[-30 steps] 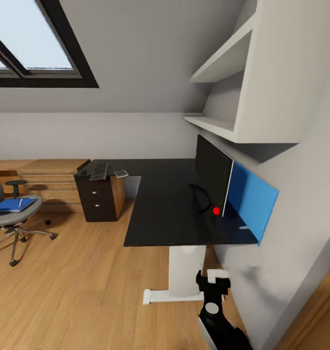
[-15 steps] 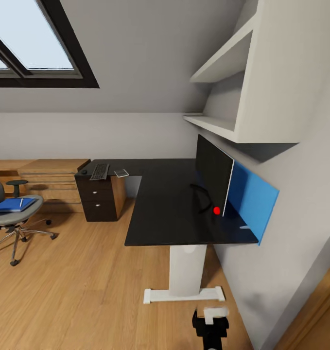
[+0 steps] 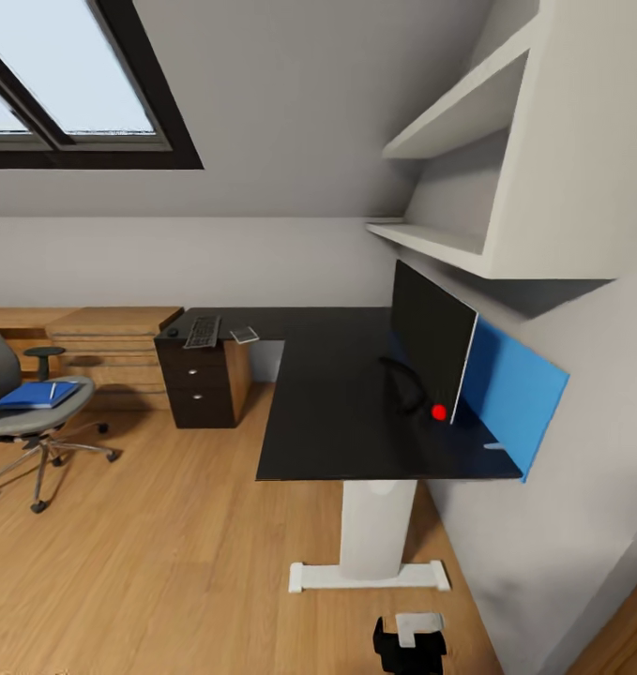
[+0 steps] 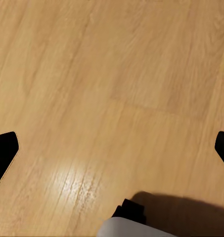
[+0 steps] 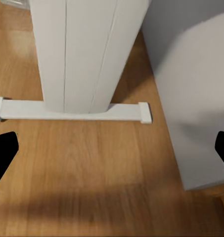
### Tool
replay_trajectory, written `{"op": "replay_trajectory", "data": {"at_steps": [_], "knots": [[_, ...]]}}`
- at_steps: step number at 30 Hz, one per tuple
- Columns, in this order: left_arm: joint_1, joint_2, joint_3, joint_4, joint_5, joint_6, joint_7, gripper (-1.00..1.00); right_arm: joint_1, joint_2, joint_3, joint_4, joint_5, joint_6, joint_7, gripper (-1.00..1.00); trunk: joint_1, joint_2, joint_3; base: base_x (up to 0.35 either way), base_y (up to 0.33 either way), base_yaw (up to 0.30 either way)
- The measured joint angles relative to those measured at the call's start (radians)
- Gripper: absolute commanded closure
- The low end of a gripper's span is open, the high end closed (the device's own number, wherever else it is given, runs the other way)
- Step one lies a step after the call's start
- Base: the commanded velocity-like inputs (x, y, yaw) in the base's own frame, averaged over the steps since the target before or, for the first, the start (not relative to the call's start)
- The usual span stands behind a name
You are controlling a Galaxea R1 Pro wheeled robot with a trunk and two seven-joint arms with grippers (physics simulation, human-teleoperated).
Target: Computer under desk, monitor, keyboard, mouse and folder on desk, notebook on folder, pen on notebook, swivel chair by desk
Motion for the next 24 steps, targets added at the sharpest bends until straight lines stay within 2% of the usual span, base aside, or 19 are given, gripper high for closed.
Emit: {"op": "replay_trajectory", "data": {"at_steps": [6, 13, 24], "knots": [[0.0, 0.001, 0.001, 0.0, 0.001, 0.0, 0.0, -1.0, 0.0, -0.001, -0.002, 0.01, -0.001, -0.033, -0.001, -1.0, 0.0, 0.0, 0.0, 0.177, 0.254, 0.263], [0.0, 0.002, 0.001, 0.0, 0.002, 0.001, 0.0, -1.0, 0.0, -0.001, -0.003, 0.011, -0.001, -0.034, 0.0, -1.0, 0.0, 0.0, 0.0, 0.178, 0.255, 0.269], [0.0, 0.001, 0.003, 0.0, 0.001, 0.001, 0.0, -1.0, 0.0, -0.002, -0.002, 0.011, 0.002, -0.032, 0.002, -1.0, 0.0, 0.0, 0.0, 0.178, 0.256, 0.034]]}}
